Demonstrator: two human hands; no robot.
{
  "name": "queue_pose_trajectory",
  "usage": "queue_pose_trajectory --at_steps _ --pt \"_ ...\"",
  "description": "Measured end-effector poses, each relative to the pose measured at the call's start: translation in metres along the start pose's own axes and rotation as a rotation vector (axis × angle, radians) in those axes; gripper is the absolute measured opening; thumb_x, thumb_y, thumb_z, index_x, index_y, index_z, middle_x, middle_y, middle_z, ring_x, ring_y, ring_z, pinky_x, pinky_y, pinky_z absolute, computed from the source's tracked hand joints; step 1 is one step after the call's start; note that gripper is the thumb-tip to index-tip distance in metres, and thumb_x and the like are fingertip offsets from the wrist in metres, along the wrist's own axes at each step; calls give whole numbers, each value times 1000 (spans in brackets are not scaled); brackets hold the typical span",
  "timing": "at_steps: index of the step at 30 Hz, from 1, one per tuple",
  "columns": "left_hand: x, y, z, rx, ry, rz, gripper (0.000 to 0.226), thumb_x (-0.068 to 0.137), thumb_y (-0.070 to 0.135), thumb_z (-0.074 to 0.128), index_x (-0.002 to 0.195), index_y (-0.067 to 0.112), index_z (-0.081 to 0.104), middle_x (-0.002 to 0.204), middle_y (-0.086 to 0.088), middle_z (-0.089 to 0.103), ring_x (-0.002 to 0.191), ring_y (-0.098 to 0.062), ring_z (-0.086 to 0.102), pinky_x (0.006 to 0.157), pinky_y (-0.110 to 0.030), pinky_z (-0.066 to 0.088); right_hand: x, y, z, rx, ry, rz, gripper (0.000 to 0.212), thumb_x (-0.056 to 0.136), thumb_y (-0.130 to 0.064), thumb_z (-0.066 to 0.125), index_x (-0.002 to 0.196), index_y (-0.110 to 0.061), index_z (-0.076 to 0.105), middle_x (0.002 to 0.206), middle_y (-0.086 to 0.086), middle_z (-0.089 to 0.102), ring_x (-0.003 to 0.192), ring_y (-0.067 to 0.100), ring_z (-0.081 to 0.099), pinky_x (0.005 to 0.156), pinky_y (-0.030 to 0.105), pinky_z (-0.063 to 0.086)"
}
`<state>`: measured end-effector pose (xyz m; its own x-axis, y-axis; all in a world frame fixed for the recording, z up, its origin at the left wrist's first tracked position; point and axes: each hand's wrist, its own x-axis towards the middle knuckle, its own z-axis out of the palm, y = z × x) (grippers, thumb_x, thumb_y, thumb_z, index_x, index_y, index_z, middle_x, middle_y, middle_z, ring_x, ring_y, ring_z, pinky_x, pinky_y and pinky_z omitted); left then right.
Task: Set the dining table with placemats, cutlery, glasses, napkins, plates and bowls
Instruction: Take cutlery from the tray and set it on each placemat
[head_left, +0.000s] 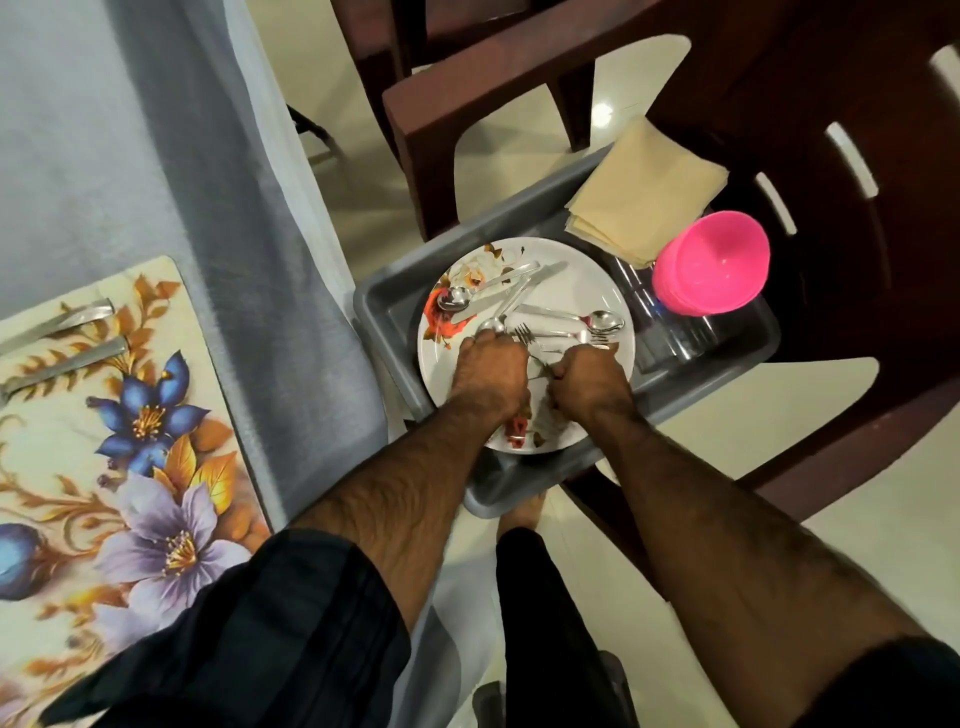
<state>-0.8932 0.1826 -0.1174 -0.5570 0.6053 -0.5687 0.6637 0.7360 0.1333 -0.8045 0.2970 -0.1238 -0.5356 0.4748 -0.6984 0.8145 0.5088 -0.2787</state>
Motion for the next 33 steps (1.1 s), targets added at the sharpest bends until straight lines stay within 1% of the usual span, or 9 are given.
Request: queue_pose_trajectory --at_steps 6,9,12,15,17,21,25,28,33 --pt "-3 4 -6 108 -63 59 50 81 37 80 125 15 69 126 -9 69 126 -31 56 115 -46 42 -5 26 -21 253 30 67 11 82 -14 75 73 -14 69 74 5 71 70 24 72 64 32 61" --pt "-8 6 -9 219 -71 139 52 82 35 74 128 12 65 127 -11 68 128 -33 55 119 -53 35 -9 44 -39 432 76 110 20 82 -5 76 85 -21 64 87 3 72 81 24 73 65 36 63" --pt "-12 5 -17 211 -86 183 49 85 31 71 128 11 62 123 -12 70 124 -34 59 120 -54 31 -6 46 -52 378 123 107 15 84 -10 73 88 -20 63 89 1 68 86 23 68 73 39 61" --pt "-22 -3 -30 -37 -62 85 54 87 19 73 137 11 53 123 -13 70 114 -33 66 103 -46 50 2 38 -59 305 122 85 4 93 -18 65 94 -14 64 95 5 66 92 24 62 70 30 48" --pt "-29 -16 -38 -230 -1 -29 59 87 11 72 141 14 50 121 -14 70 109 -34 68 91 -44 57 11 30 -56 282 150 70 15 96 -22 57 101 -12 67 105 13 69 98 31 63 80 34 50" --pt "-32 -46 -61 -477 13 -320 33 90 6 68 120 20 72 115 -5 73 101 -27 69 86 -31 55 24 2 -60 235 238 -59 16 94 -14 56 100 -9 70 108 17 72 101 37 66 83 36 52" --pt "-24 -65 -80 -1047 -1 -648 14 101 5 61 96 17 66 101 -10 75 81 -23 74 82 -45 66 40 -20 -55 40 273 -144 25 86 -15 69 110 -17 74 120 12 65 109 31 64 91 33 52" --pt "-20 -68 -86 -1237 6 -719 15 106 8 54 104 13 68 104 -10 74 76 -20 72 78 -40 66 50 -21 -46 -124 206 -152 28 89 -26 71 116 -20 71 130 12 60 118 30 60 99 33 49" --pt "-31 -60 -86 -1362 -16 -712 22 106 4 49 105 11 69 102 -12 74 80 -23 72 78 -42 67 40 -19 -52 -124 217 -111 21 88 -19 68 107 -12 71 117 13 68 106 31 69 88 34 55"
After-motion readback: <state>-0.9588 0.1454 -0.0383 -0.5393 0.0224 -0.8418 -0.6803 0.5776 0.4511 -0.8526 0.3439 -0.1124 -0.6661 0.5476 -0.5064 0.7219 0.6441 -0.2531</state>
